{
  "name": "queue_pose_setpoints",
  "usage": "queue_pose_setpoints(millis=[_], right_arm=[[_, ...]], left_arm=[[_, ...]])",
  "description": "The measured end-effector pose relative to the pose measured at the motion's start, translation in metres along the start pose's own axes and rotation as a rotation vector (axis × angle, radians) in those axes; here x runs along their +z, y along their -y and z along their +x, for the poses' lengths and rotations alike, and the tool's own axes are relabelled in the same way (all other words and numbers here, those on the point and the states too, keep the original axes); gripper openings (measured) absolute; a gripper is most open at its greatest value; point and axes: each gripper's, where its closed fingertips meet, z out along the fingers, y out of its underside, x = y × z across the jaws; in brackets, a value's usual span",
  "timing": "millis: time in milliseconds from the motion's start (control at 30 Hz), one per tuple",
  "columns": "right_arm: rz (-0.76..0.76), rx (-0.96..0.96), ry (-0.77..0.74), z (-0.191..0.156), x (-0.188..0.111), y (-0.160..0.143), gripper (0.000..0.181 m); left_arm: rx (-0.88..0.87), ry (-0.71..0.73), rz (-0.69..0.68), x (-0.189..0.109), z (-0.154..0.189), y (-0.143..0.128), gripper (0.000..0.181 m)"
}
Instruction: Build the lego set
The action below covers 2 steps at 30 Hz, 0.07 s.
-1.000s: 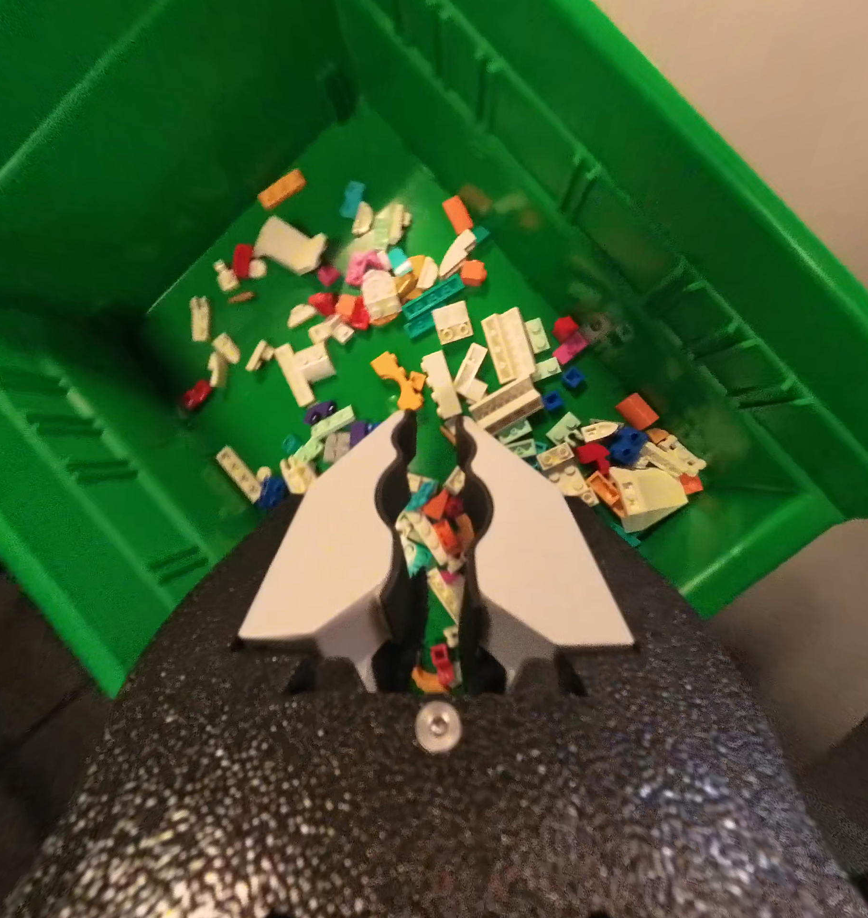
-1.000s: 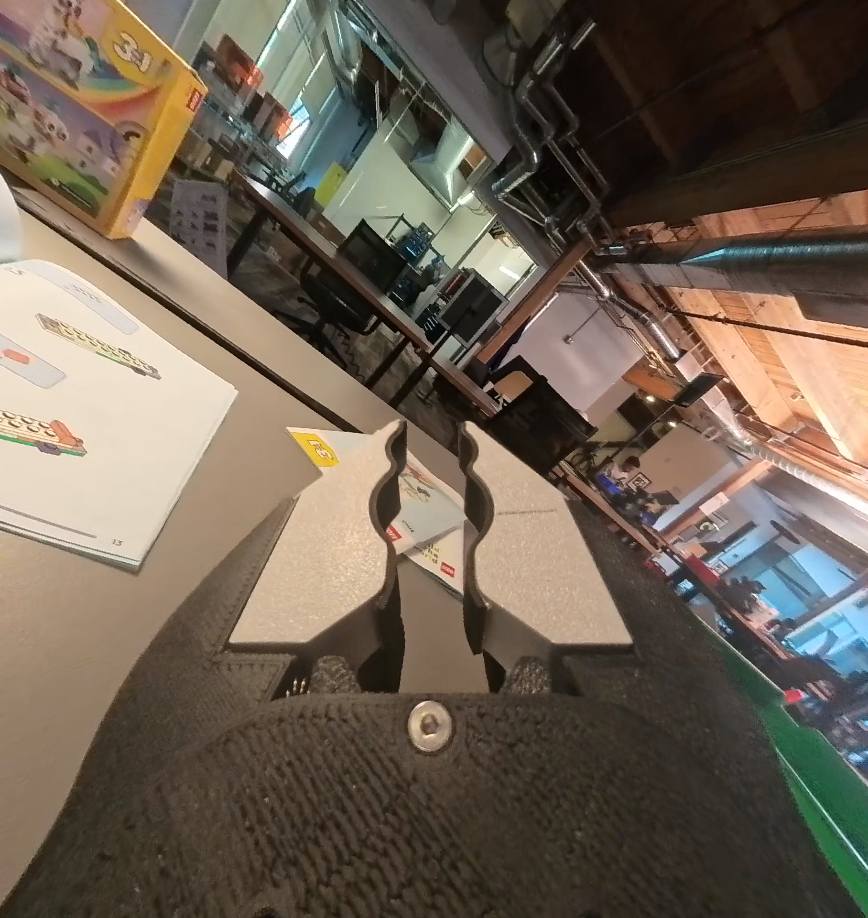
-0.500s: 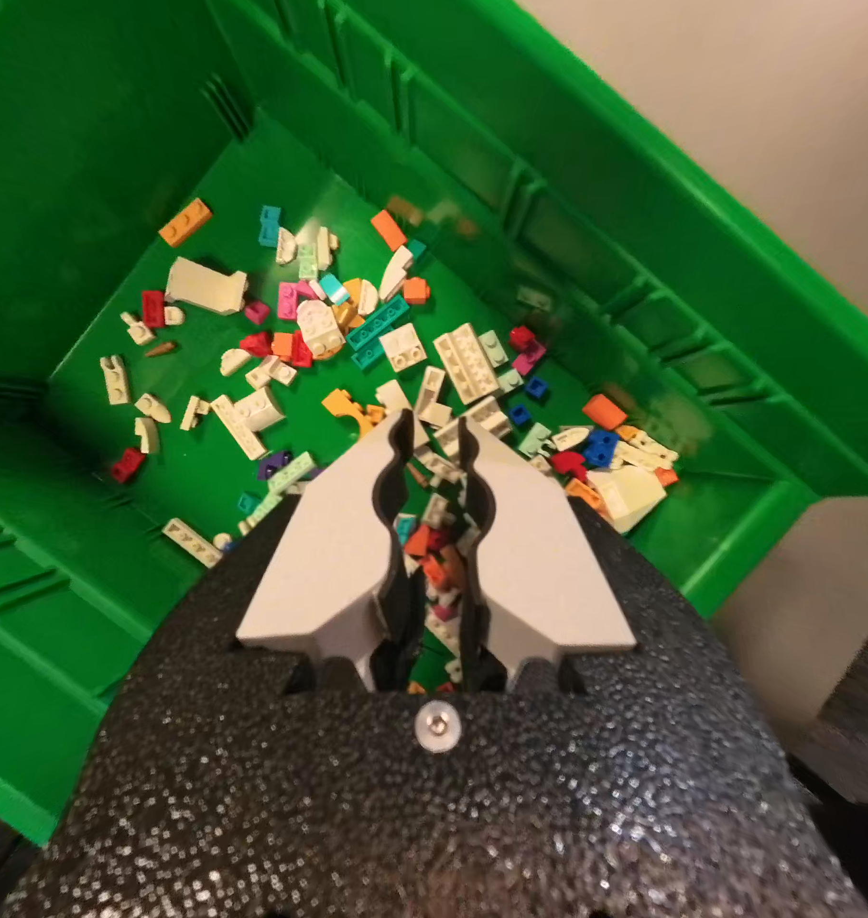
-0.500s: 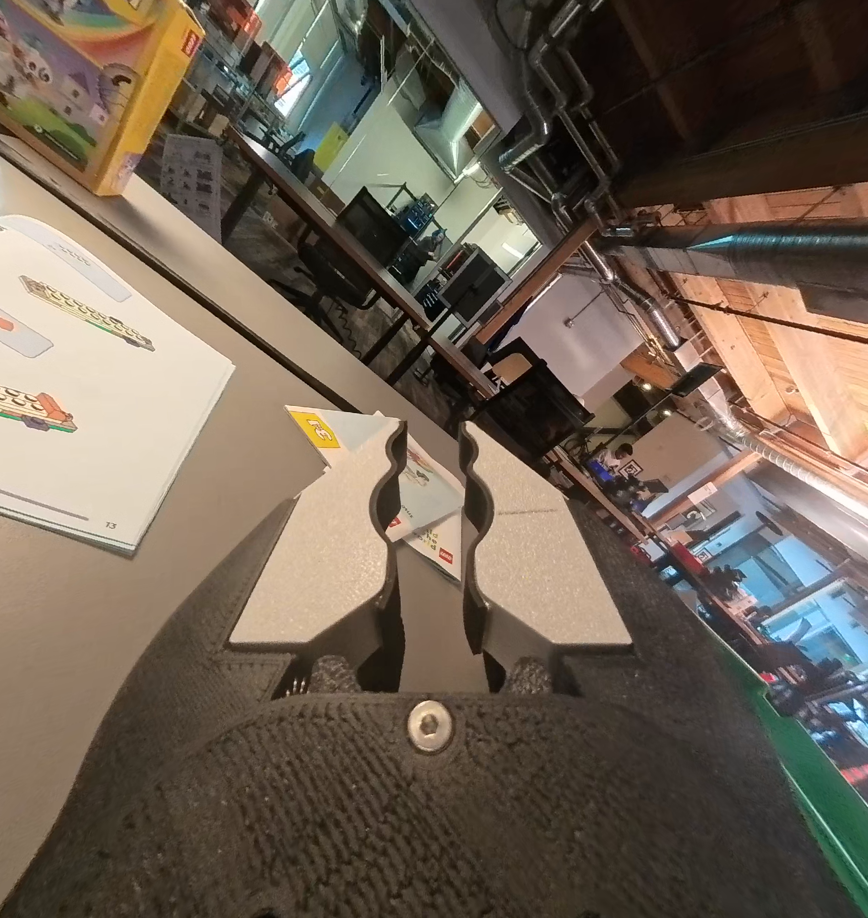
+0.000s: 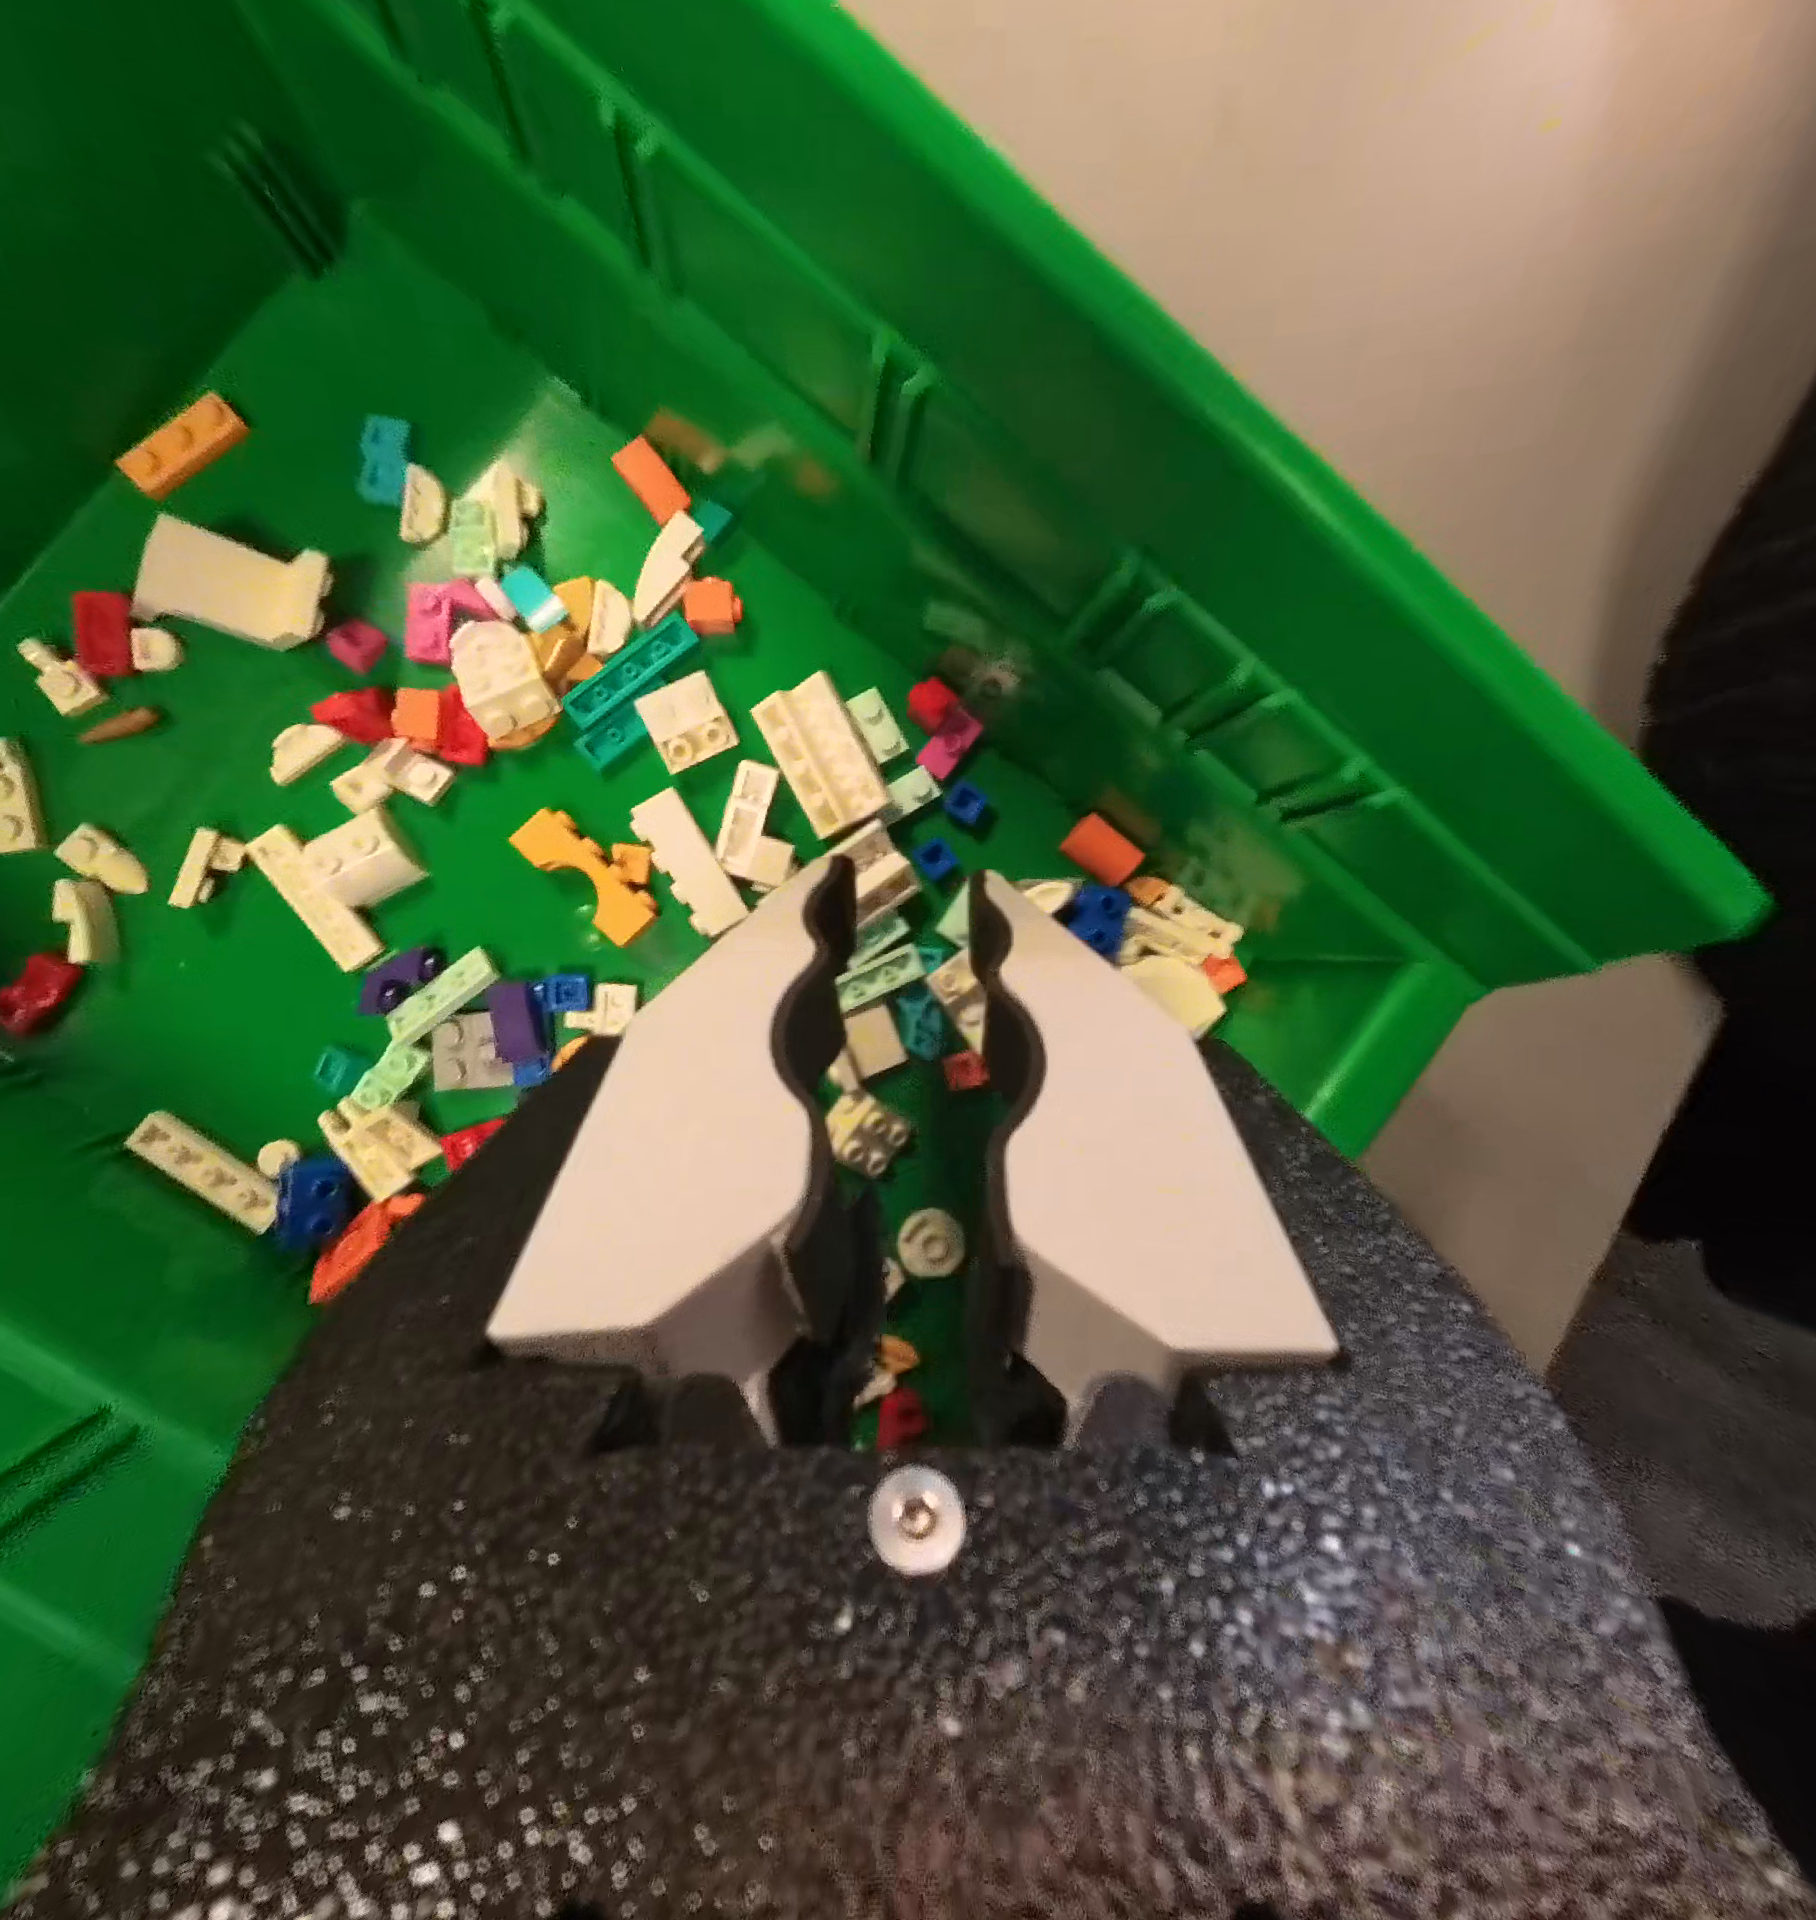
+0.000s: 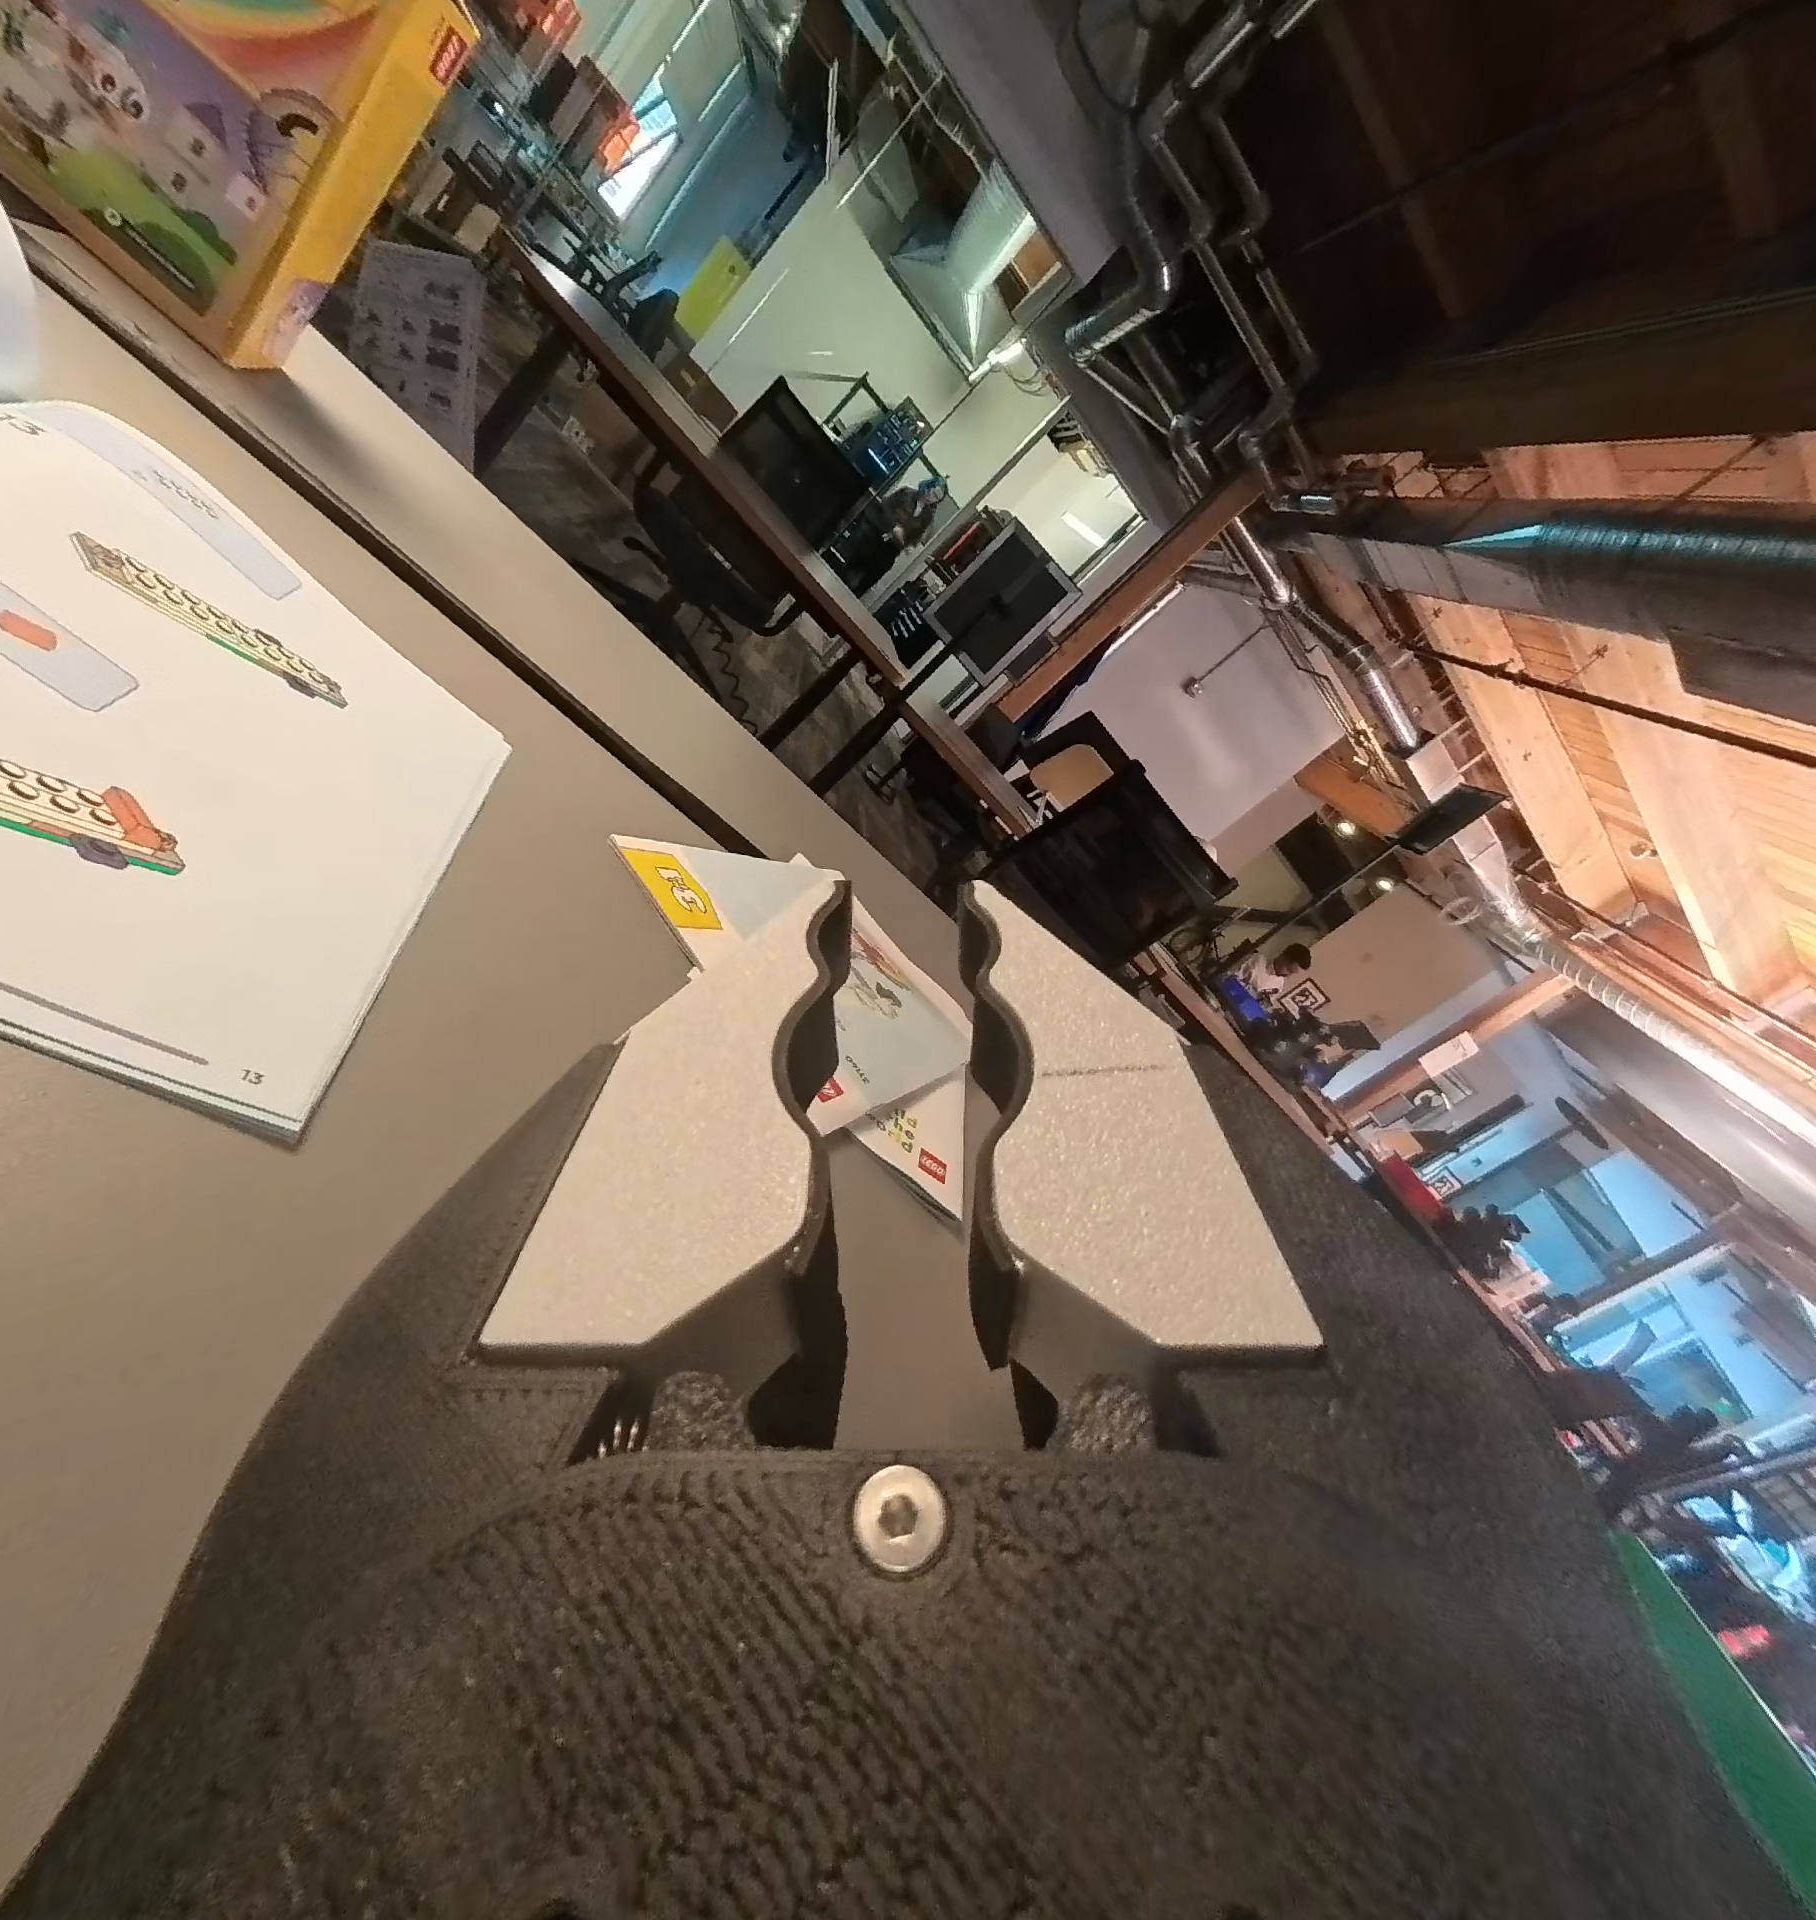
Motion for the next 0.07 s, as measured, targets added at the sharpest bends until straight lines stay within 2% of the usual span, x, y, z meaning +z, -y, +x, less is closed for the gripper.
queue_pose_setpoints(millis=[33,67], right_arm=[[0.001,0.003,-0.001,0.0,0.0,0.0,0.019],[0.001,0.004,-0.001,0.0,0.0,0.0,0.019]], left_arm=[[0.011,-0.04,0.016,-0.001,0.007,0.002,0.019],[0.036,-0.099,0.028,-0.002,0.018,0.004,0.018]])
